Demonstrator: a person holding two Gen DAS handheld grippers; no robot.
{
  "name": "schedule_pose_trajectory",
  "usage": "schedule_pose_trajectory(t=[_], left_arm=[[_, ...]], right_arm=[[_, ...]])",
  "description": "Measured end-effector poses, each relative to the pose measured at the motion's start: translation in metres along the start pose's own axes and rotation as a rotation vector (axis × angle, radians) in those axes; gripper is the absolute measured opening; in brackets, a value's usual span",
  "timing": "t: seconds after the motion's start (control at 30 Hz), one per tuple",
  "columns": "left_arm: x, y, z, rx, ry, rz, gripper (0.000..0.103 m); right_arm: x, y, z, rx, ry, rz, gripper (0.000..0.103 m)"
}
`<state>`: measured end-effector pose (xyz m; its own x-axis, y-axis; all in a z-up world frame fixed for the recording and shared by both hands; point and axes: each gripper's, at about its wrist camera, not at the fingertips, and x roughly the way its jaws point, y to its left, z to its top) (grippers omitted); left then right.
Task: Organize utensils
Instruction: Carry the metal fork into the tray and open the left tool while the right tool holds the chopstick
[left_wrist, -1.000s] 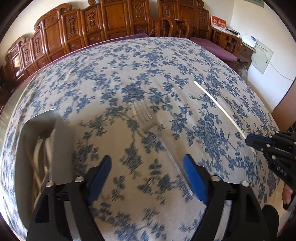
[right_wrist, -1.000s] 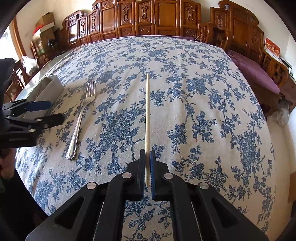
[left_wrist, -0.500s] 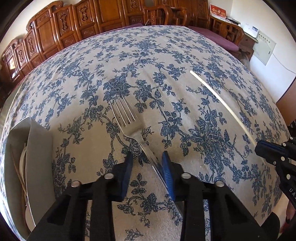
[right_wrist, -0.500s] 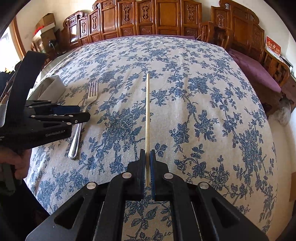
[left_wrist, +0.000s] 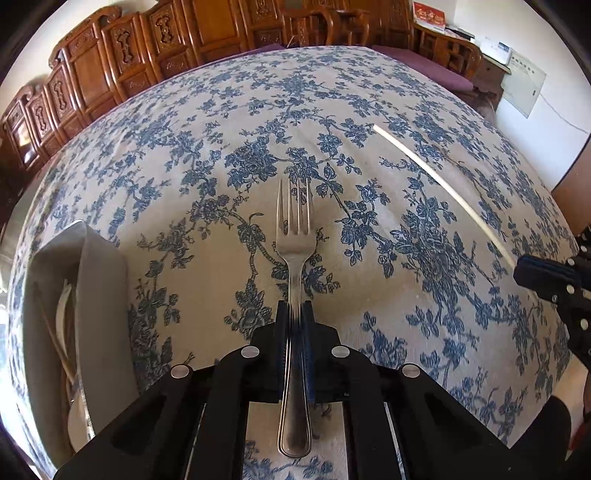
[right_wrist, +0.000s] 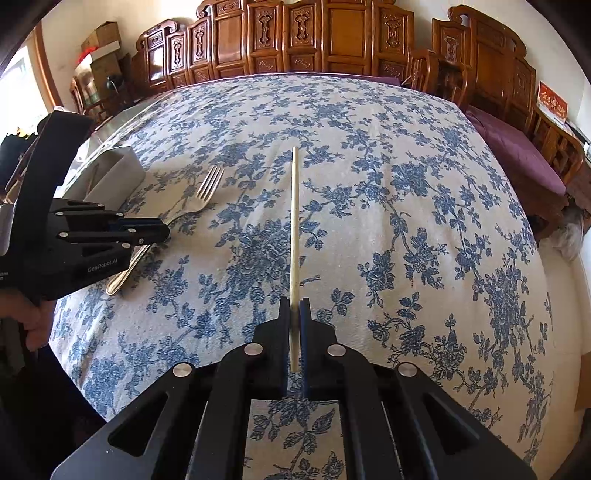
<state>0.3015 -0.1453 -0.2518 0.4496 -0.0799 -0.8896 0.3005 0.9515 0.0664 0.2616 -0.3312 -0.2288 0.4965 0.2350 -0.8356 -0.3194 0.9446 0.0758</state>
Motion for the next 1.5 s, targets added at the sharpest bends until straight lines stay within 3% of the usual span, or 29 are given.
schedule_pose_trajectory(t=[0.63,1.07,1.5], left_arm=[[-0.064,0.025,-0.007,-0.017,-0.098,0.014,0.006],[-0.096,0.070,-0.014,-0.075,-0.155,0.028,0.006],[-0.105,0.125,-0.026,-0.142,-0.168,0.067,0.006]], right_arm=[[-0.023,0.039,0.009,-0.061,-0.054,0.050,0.006],[-0.044,0.079,0.015,-0.118,-0.096,0.100,0.006],[-0.050,0.093,0.017,-0.134,-0.109,0.110,0.006]])
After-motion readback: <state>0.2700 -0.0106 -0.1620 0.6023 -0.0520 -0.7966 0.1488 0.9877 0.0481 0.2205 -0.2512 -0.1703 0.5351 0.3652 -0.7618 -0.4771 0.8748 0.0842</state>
